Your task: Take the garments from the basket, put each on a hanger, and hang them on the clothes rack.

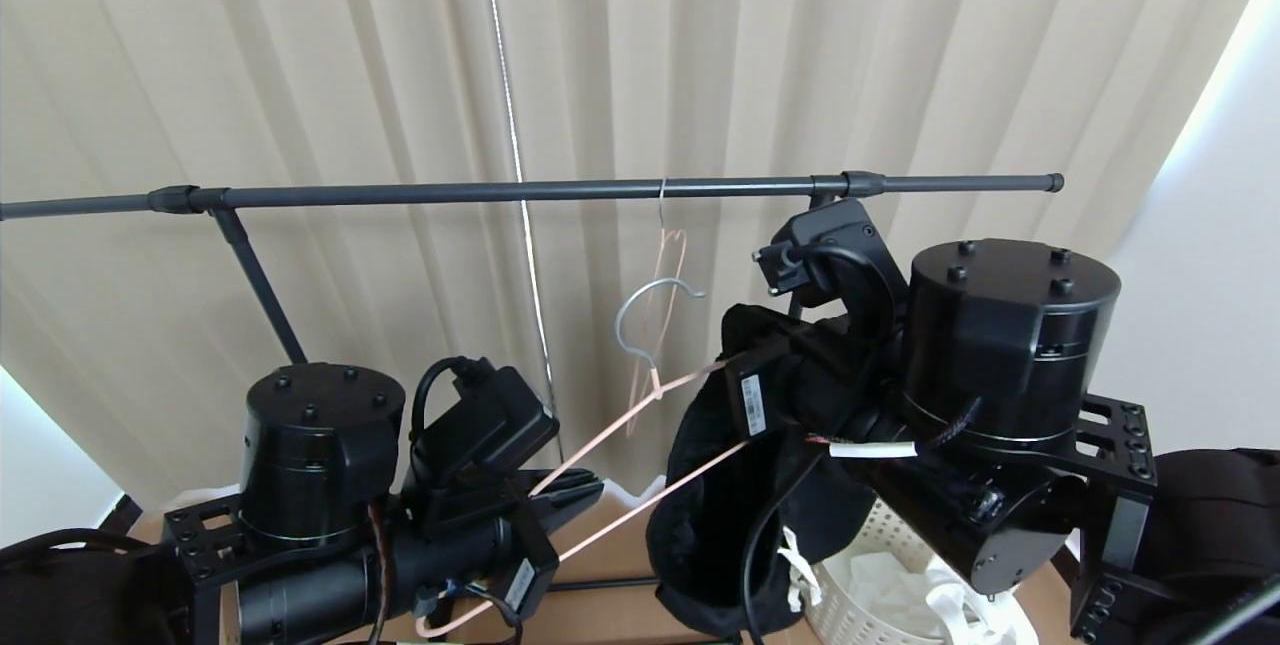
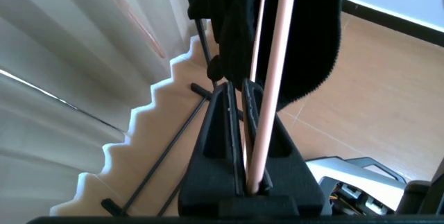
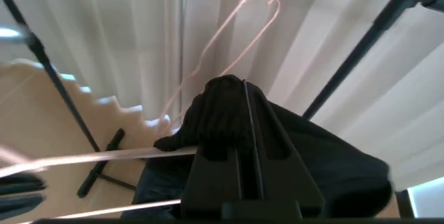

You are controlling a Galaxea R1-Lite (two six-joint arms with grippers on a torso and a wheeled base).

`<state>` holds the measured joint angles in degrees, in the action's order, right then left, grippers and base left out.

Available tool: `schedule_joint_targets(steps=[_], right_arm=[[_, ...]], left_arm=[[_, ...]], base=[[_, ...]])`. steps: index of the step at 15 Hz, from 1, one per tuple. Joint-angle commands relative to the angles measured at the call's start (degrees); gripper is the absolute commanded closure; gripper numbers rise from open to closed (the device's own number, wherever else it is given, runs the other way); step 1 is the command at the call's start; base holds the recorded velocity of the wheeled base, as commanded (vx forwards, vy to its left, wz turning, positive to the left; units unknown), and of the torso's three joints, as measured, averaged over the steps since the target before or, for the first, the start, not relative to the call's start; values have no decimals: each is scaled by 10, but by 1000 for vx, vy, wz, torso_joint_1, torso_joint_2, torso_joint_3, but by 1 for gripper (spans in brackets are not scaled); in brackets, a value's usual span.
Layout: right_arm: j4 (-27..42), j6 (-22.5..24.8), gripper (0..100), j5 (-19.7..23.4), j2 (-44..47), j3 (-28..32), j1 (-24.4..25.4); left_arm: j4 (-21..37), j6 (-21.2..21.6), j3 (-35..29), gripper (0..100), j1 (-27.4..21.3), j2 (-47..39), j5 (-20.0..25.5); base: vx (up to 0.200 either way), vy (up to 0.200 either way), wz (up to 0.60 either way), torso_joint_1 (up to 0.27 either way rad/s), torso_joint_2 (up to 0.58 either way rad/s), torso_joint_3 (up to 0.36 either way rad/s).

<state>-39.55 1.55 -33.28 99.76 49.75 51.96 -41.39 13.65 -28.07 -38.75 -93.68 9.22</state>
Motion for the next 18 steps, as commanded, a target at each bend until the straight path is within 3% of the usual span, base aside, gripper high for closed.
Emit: schedule_joint_targets(steps=[1, 3, 6, 11, 12, 18], right_arm=[[-1, -3, 100, -7, 1, 1, 25], [-4, -6, 100, -26, -3, 2, 53], [-60, -30, 100, -27, -2, 9, 94], [-69, -31, 100, -28, 1, 11, 78], [-69, -31, 0, -28, 1, 11, 73], [-68, -26, 0, -28, -11, 11, 46]], left_arm=[[-9, 0, 0, 100, 0, -11, -1], [-17, -1, 1, 100, -1, -15, -1], [-17, 0, 1, 100, -6, -19, -2], [-33, 0, 5, 100, -8, -17, -12], [-41, 0, 6, 100, -8, -17, -20], [-55, -10, 14, 100, -4, 2, -21]], base=[[0, 0, 0, 0, 0, 0], [0, 0, 0, 0, 0, 0], [0, 0, 0, 0, 0, 0], [0, 0, 0, 0, 0, 0], [0, 0, 0, 0, 0, 0], [0, 0, 0, 0, 0, 0]])
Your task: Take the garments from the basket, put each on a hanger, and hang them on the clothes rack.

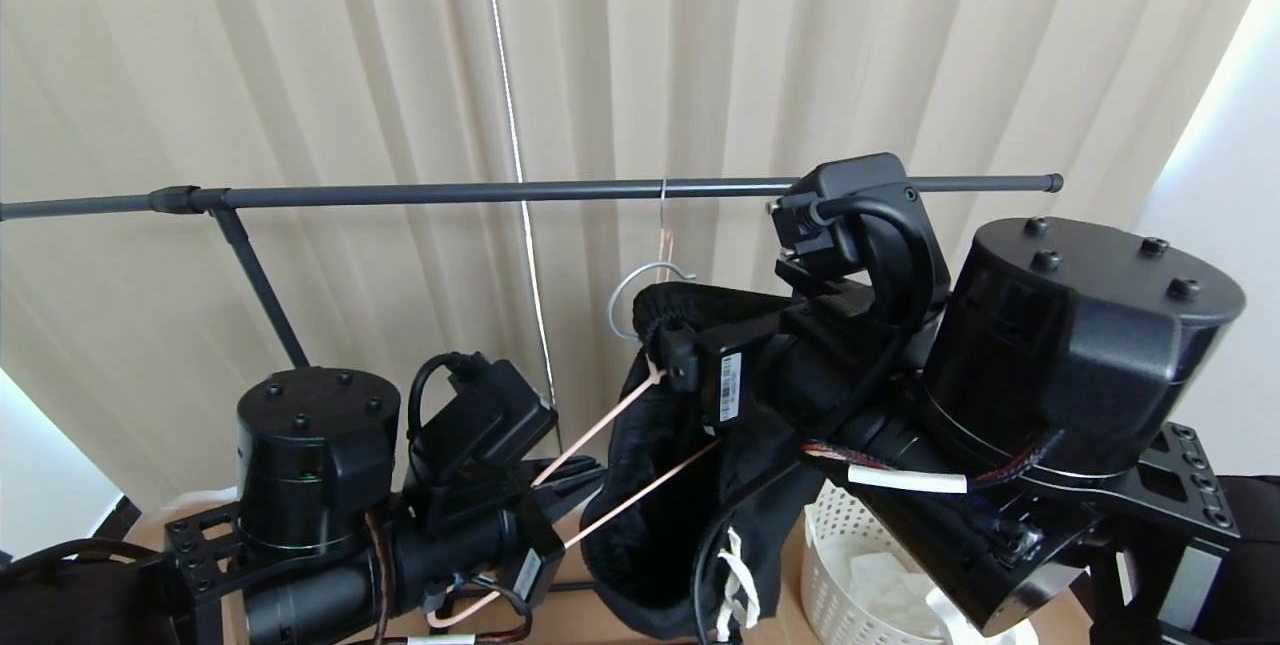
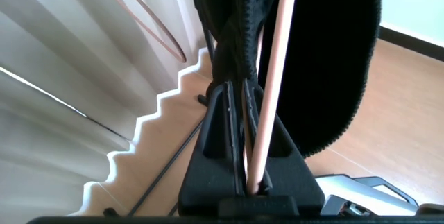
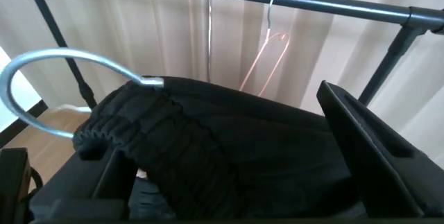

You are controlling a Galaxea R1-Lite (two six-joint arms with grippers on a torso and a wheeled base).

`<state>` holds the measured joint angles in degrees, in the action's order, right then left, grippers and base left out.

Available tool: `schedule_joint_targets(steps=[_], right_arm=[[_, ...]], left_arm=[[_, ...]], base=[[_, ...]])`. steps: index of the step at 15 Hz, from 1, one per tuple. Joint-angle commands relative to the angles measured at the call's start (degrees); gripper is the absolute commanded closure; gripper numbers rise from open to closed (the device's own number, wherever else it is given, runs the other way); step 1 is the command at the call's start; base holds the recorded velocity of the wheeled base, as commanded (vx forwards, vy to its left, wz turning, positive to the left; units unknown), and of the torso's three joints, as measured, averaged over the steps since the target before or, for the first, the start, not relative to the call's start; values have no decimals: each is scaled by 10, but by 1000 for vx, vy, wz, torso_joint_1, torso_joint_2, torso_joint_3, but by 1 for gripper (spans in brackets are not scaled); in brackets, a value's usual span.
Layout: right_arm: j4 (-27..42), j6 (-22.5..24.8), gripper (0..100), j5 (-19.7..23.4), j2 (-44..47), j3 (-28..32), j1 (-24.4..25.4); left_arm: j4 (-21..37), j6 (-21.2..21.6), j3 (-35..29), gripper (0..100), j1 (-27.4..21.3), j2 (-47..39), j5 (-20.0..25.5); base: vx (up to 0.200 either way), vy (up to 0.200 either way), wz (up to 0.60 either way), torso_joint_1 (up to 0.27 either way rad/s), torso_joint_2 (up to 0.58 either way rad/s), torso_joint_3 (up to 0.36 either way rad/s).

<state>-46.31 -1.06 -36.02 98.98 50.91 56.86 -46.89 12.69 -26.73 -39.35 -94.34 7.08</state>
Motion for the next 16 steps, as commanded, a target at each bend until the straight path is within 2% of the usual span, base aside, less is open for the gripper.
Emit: schedule_joint_targets(steps=[1, 6, 12, 15, 16], right_arm=[[-1, 0, 0, 0, -5, 1, -7], [-1, 0, 0, 0, -5, 0, -13], [0, 0, 0, 0, -3, -7, -11], [0, 0, 0, 1, -3, -8, -10], [-1, 0, 0, 2, -5, -12, -9]], left_arm=[[0, 0, 4, 100, 2, 13, 0], [-1, -16, 9, 100, 7, 24, 0], [-26, -18, 5, 100, 45, 22, 2], [-29, -32, 4, 100, 57, 22, 3], [-46, -37, 5, 100, 63, 21, 4]], base=[[0, 0, 0, 0, 0, 0], [0, 0, 0, 0, 0, 0], [0, 0, 0, 0, 0, 0], [0, 0, 0, 0, 0, 0], [0, 0, 0, 0, 0, 0]])
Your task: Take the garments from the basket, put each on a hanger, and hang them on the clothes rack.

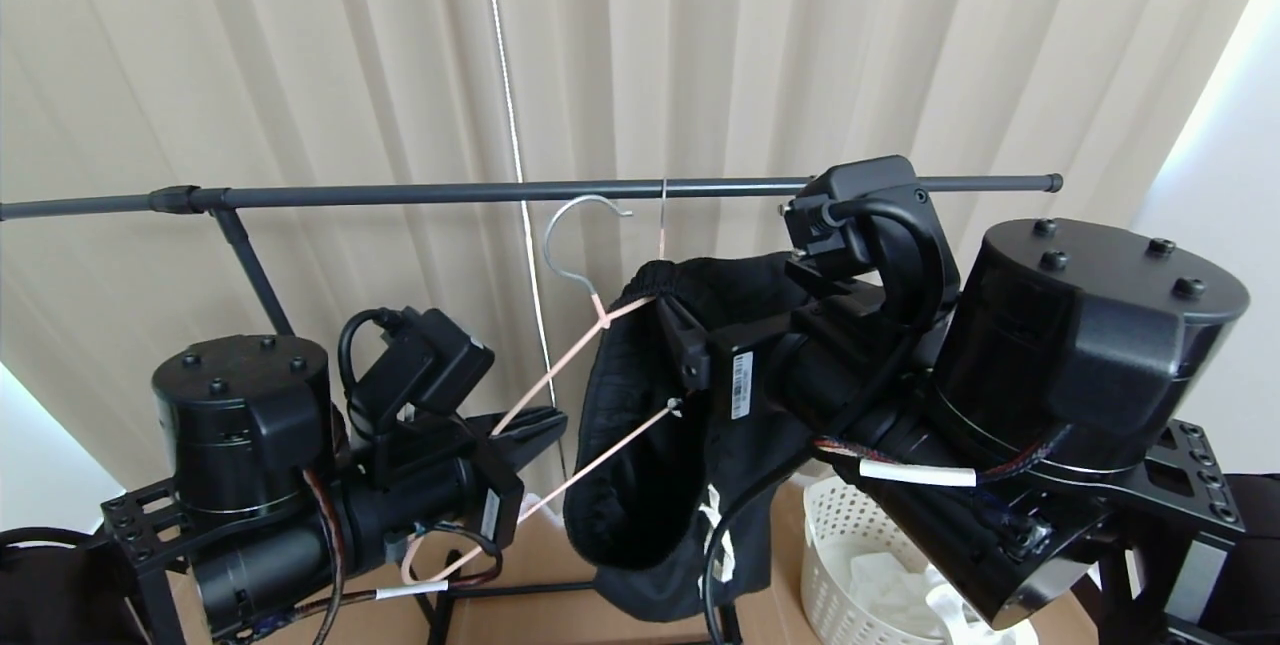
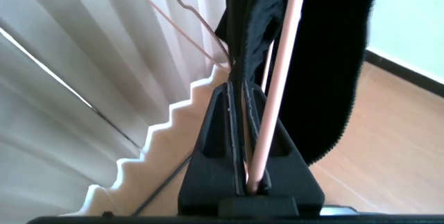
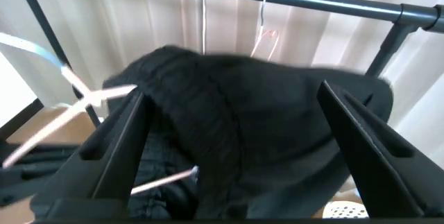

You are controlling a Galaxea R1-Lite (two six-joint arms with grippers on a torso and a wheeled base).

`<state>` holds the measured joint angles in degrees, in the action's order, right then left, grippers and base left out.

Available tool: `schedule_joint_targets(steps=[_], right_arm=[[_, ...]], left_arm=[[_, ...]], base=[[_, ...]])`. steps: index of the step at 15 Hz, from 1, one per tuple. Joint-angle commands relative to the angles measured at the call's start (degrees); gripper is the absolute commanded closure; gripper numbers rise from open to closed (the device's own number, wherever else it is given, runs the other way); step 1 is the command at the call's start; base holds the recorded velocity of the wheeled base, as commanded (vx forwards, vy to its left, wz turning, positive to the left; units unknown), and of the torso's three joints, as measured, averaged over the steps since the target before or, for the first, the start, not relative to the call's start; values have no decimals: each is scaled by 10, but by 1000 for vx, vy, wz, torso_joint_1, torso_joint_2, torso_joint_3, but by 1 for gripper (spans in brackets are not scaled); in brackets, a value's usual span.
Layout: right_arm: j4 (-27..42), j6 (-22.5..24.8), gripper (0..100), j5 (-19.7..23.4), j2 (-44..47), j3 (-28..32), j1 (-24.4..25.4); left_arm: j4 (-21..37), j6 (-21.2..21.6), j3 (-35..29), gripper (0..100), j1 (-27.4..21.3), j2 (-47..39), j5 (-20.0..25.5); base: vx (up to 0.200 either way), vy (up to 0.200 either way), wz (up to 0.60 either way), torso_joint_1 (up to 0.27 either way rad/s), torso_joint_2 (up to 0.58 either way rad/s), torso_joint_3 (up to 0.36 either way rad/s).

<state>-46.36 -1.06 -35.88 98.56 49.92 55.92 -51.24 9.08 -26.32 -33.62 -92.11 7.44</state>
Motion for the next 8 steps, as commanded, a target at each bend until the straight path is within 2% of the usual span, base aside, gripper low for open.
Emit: schedule_joint_targets(steps=[1, 6, 8], right_arm=[[0, 0, 0, 0, -1, -2, 2], [3, 0, 0, 13, -36, -9, 9], [8, 0, 0, 68, -65, -22, 0]], left_arm=[[-14, -2, 2, 100, 7, -3, 0], [-33, -12, 7, 100, 17, -3, 7], [-41, -12, 19, 100, 36, -3, 33]], base=[[0, 0, 0, 0, 0, 0], [0, 0, 0, 0, 0, 0], [0, 0, 0, 0, 0, 0]])
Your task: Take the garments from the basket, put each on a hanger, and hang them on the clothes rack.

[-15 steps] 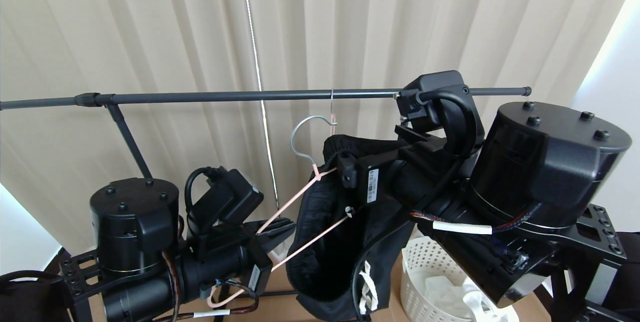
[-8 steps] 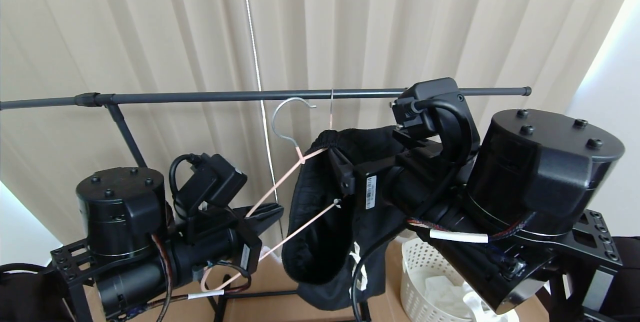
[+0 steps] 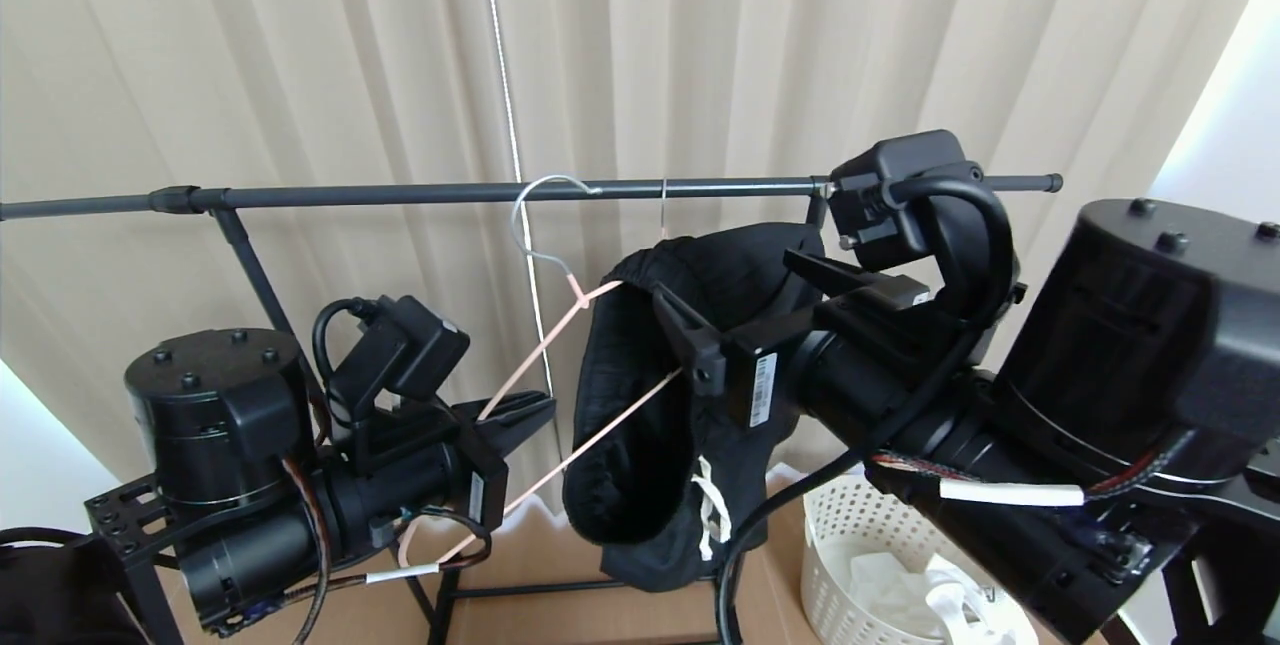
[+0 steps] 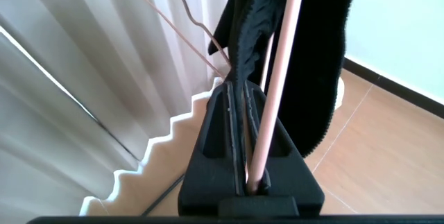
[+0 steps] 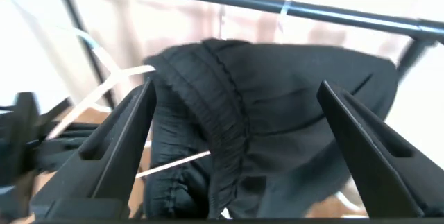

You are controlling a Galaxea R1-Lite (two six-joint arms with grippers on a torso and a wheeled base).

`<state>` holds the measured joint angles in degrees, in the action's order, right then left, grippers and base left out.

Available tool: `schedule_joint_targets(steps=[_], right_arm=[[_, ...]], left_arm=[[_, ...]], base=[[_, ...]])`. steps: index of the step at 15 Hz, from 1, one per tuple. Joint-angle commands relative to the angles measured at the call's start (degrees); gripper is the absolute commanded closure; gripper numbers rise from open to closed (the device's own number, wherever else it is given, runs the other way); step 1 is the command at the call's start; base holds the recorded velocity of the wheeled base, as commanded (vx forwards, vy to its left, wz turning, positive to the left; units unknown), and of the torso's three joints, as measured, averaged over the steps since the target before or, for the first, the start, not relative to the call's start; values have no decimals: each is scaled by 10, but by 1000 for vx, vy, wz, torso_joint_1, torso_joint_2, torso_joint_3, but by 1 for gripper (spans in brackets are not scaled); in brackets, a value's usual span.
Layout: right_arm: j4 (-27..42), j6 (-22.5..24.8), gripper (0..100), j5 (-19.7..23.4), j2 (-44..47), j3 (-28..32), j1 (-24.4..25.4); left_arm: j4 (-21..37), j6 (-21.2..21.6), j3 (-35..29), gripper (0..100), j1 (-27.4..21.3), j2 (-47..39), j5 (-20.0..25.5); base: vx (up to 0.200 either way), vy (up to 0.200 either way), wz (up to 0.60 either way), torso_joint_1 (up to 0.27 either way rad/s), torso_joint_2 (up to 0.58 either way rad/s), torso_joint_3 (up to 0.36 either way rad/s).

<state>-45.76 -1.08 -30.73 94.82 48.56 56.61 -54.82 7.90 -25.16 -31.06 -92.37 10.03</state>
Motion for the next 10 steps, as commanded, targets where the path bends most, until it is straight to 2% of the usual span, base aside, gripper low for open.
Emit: schedule_joint_targets(steps=[1, 3, 4, 6, 8, 10], right_arm=[[2, 0, 0, 16, -27, -8, -7], [9, 0, 0, 131, -75, -51, -66], [10, 5, 0, 170, -93, -78, -81], [34, 41, 0, 215, -123, -107, -106], [74, 67, 0, 231, -140, -108, -142], [168, 115, 0, 310, -171, -91, -199]], left_arm=[[-6, 0, 7, 100, 10, 0, 7], [-84, 4, 58, 100, 33, -4, 49], [-100, 3, 73, 100, 36, -9, 55], [-107, 10, 95, 100, 42, -17, 55], [-107, 22, 102, 100, 42, -26, 60], [-108, 47, 112, 100, 41, -46, 61]], base=[[0, 0, 0, 0, 0, 0], [0, 0, 0, 0, 0, 0], [0, 0, 0, 0, 0, 0], [0, 0, 0, 0, 0, 0], [0, 0, 0, 0, 0, 0], [0, 0, 0, 0, 0, 0]])
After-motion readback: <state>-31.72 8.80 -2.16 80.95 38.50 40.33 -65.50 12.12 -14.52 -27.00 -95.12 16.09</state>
